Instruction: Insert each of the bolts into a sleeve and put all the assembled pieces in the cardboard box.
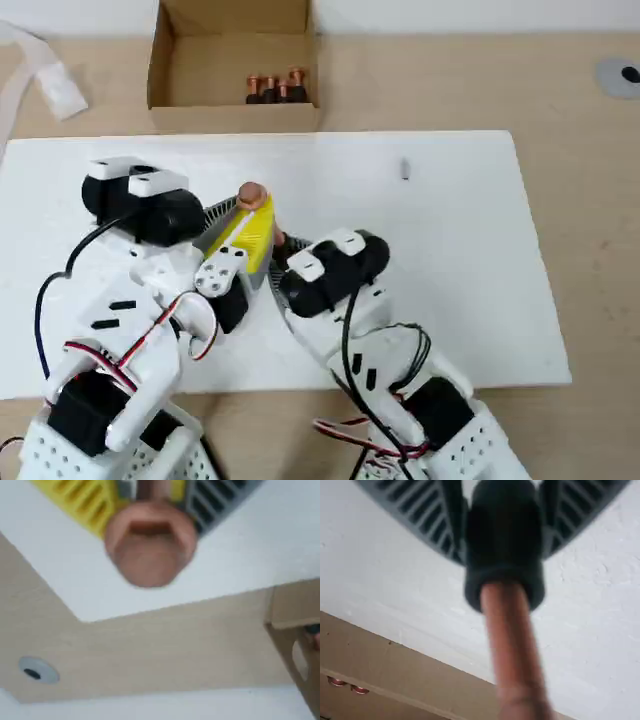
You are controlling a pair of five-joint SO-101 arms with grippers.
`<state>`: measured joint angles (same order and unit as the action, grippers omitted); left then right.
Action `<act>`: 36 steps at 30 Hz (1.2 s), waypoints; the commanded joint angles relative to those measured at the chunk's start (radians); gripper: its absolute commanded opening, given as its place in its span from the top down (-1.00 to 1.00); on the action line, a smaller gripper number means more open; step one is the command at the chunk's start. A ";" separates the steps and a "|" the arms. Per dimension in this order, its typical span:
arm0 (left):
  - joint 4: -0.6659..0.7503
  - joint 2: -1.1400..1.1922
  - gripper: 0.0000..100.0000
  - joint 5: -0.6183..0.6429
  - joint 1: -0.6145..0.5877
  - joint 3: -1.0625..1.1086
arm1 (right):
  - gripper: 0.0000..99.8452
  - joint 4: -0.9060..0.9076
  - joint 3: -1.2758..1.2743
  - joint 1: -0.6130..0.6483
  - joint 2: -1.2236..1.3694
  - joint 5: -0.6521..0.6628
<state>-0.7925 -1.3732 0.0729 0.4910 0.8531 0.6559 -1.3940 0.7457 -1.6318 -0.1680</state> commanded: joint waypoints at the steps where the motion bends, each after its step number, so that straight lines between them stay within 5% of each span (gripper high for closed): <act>1: -0.002 -0.001 0.99 -0.008 0.008 -0.032 | 0.98 -0.031 0.004 0.010 -0.022 -0.008; 29: -0.041 0.166 0.95 -0.003 0.028 -0.069 | 0.98 -0.031 0.018 0.010 -0.022 -0.008; 36: -0.210 0.170 0.78 -0.002 0.025 -0.176 | 0.98 -0.025 0.018 0.008 -0.018 -0.008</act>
<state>-0.9505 -1.2060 0.0713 0.5094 0.7718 0.6575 -1.3955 0.7442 -1.6303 -0.1695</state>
